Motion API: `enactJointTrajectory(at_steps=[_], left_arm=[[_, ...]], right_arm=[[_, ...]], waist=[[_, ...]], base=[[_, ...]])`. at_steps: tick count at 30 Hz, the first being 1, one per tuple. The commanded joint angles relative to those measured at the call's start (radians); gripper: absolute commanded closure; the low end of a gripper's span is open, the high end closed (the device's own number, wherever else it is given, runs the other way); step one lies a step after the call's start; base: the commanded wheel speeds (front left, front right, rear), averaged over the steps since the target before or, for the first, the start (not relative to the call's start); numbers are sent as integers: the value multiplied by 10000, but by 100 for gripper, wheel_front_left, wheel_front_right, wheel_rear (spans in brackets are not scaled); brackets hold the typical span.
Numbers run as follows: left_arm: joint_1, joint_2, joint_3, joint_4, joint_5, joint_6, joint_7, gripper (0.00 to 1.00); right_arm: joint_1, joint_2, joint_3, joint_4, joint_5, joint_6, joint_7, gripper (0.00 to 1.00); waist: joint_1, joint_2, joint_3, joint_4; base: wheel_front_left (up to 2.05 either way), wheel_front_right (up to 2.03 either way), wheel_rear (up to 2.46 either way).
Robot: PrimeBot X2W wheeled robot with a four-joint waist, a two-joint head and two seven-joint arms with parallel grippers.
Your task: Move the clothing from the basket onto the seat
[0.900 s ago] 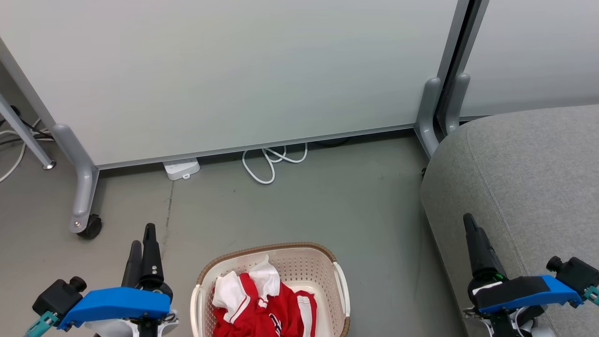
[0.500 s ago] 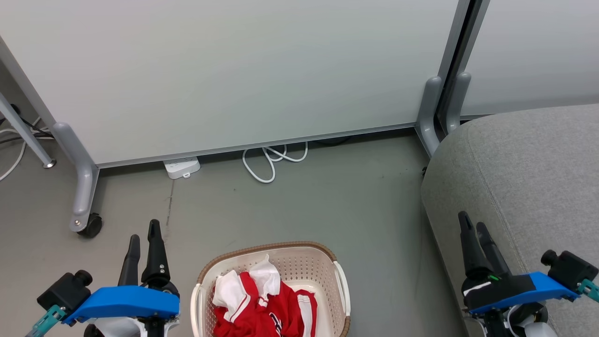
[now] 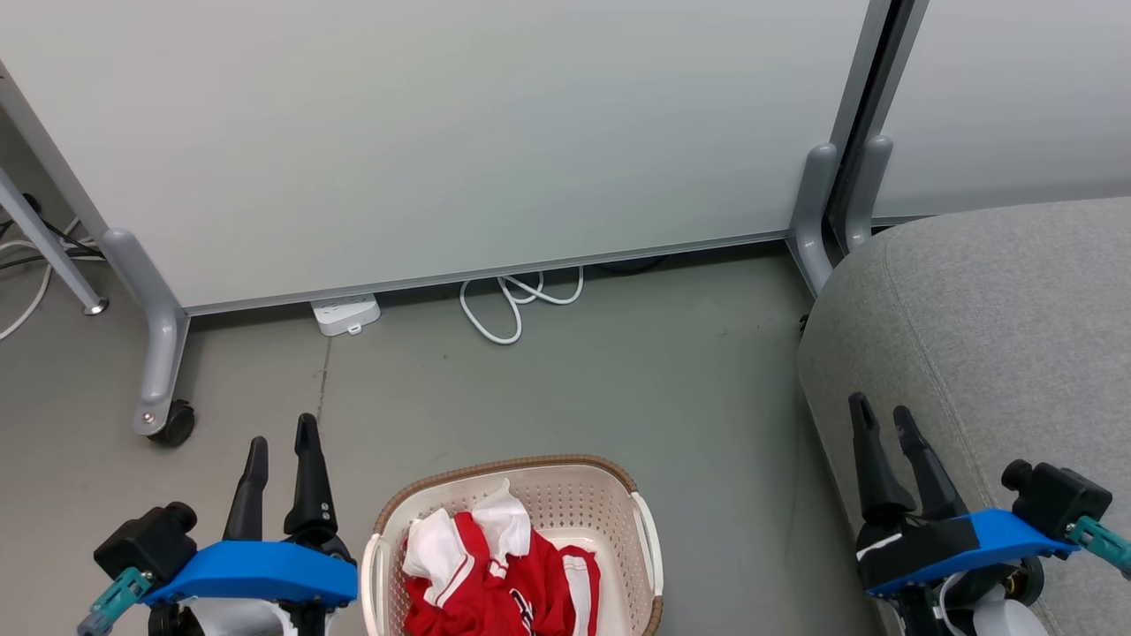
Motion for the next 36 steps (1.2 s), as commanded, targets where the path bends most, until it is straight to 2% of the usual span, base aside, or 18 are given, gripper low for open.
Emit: enactJointTrajectory(at_steps=[1, 22, 36], left_arm=[[-219, 71, -22, -43, 265, 13, -105, 0], [-185, 76, -267, 113, 2375, -66, -620, 0], [-202, 75, -301, 332, 3291, -64, -905, 0]], right_arm=[[-227, -80, 33, -64, -290, 17, -88, 0], [-243, -99, 309, -58, -2351, 22, -477, 0], [-252, -105, 249, -32, -3468, 24, -701, 0]], waist=[[0, 0, -5, 2], [0, 0, -27, 50], [0, 0, -20, 59]], base=[[0, 0, 0], [0, 0, 0], [0, 0, 0]])
